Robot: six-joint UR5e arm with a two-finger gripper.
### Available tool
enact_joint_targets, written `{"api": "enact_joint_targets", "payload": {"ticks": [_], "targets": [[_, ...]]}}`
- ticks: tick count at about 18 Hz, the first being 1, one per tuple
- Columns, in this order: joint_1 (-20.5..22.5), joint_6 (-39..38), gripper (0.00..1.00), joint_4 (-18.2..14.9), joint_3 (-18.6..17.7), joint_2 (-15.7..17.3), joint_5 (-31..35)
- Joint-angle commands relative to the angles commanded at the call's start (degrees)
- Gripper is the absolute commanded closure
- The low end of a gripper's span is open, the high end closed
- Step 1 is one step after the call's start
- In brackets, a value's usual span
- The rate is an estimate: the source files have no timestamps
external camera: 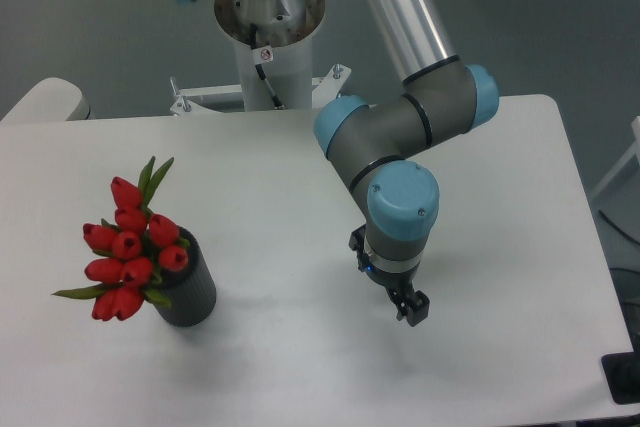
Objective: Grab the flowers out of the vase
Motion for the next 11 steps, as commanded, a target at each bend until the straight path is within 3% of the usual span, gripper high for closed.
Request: {"api": "enact_joint_targets", "payload": {"ticks": [8, 11], "targets": [[-0.09, -0.09, 0.0, 0.09, -0.44, 0.18, 0.0], [-0.18, -0.61, 0.0, 3.15, -3.07, 1.14, -0.52]]}}
